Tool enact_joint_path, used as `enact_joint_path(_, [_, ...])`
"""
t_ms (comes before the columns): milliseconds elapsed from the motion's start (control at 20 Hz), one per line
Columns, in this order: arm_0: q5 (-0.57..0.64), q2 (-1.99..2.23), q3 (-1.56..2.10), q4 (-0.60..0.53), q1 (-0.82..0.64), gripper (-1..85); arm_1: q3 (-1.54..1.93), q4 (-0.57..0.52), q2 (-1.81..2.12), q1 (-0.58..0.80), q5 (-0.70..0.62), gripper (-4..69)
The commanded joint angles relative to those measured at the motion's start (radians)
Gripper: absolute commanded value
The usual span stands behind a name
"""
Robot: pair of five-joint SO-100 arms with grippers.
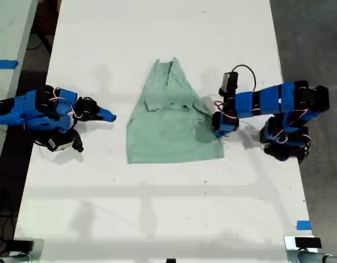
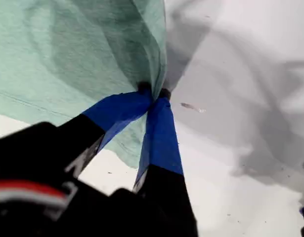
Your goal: Fold t shirt
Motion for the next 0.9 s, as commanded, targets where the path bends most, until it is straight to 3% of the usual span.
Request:
enact_joint_path(0, [-0.014, 0.009, -0.005, 0.003, -0.005, 0.0, -0.149, 0.058, 0.054, 0.002, -0.043, 0.5])
enact_joint_path(50, [-0.014, 0.009, -0.005, 0.003, -0.005, 0.0, -0.201, 0.048, 0.044, -0.009, -0.075, 0.5])
enact_joint_path(250, [-0.014, 0.009, -0.005, 0.003, -0.005, 0.0, -0.270, -0.204, 0.000, -0.054, -0.213, 0.5])
enact_joint_path(450, [-0.014, 0.009, -0.005, 0.003, -0.003, 0.0, -0.371, -0.364, -0.149, -0.098, -0.290, 0.5])
enact_joint_path(600, [-0.014, 0.009, -0.005, 0.003, -0.003, 0.0, -0.500, -0.380, -0.293, -0.112, -0.316, 0.5])
enact_joint_path(750, [-0.014, 0.009, -0.005, 0.005, -0.002, 0.0, -0.641, -0.325, -0.402, -0.118, -0.324, 0.9])
enact_joint_path(850, [-0.014, 0.009, -0.005, 0.005, -0.002, 0.0, -0.699, -0.264, -0.410, -0.121, -0.322, 12.6])
